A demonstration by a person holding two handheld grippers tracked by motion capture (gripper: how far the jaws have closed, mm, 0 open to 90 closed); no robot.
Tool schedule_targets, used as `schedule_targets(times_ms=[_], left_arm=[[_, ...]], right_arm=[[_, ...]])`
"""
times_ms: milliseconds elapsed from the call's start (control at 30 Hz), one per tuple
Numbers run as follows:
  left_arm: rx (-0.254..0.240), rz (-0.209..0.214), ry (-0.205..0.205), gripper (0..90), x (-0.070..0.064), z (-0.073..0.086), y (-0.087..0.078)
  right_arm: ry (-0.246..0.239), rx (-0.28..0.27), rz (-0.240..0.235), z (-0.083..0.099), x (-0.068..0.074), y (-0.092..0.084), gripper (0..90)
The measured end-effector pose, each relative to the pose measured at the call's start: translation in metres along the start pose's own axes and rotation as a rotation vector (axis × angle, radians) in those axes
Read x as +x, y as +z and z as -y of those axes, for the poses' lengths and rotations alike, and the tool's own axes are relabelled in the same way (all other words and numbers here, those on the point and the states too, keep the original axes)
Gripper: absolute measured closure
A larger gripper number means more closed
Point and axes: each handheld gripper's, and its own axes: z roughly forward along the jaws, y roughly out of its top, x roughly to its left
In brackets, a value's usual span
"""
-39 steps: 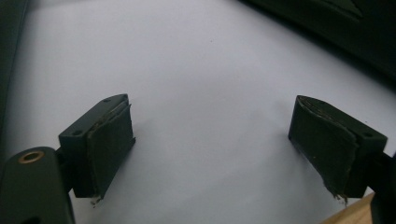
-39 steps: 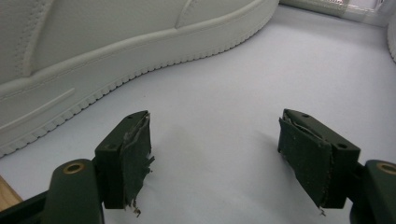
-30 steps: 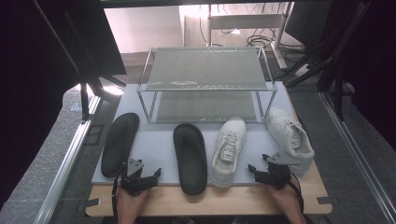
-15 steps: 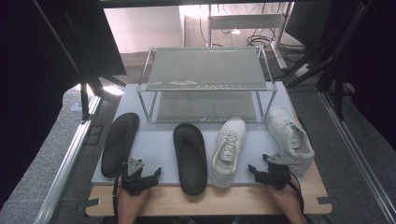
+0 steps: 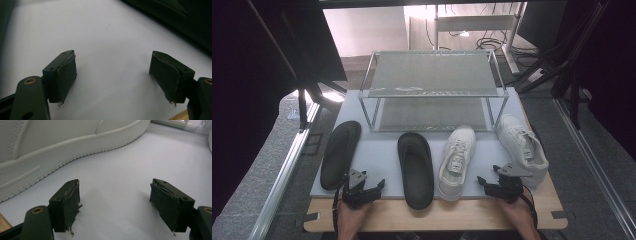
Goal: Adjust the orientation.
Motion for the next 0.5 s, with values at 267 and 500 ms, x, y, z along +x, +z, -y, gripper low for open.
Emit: schedule_targets(times_ms=[267, 500], left_arm=[[-0.034, 0.015, 0.01, 31.9, -0.002, -0.009, -0.003], [-0.026, 0.056, 0.002, 47.5, -0.002, -0.02, 0.003]], right_arm=[[-0.001, 0.0, 0.001, 0.0, 0.0, 0.0, 24.1], [-0.001, 0.001, 0.001, 0.0, 0.0, 0.0, 24.1]])
